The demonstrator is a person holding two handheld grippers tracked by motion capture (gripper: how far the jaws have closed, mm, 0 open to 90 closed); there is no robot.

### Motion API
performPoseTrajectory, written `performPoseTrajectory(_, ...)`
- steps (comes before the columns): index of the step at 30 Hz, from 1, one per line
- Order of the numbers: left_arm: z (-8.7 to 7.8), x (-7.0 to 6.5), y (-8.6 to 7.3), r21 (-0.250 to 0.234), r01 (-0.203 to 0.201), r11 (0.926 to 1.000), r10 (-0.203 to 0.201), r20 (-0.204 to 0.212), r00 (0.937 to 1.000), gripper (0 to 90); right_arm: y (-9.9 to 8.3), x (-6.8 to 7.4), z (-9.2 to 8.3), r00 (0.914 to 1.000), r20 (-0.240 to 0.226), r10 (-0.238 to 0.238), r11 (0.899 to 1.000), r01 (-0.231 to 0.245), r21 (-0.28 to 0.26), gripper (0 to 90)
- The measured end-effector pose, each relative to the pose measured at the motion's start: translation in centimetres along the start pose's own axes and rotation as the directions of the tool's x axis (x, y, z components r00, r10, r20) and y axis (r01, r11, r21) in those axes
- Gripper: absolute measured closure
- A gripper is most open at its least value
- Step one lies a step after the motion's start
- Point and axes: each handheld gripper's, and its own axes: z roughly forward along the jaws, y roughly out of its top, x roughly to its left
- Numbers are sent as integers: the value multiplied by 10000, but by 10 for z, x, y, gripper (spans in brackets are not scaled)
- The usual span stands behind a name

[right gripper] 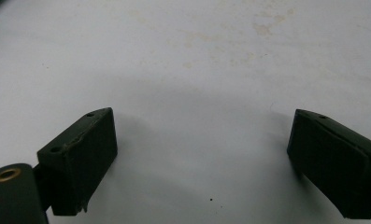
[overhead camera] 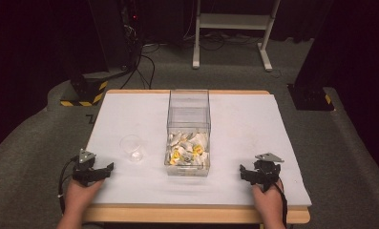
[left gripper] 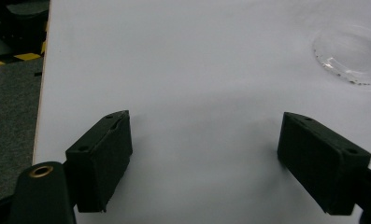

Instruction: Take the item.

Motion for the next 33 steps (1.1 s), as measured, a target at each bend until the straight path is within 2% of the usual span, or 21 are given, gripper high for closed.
performPoseTrajectory(27, 0, 0, 1, 43, 12, 10000, -12, -17, 10000, 178, 0, 0, 0, 10000, 11, -9, 10000, 9, -1, 84)
performPoseTrajectory(33, -1, -1, 1, 67, 8, 10000, -7, -189, 9998, 149, 0, 0, 0, 10000, 17, -9, 10000, 9, -2, 84)
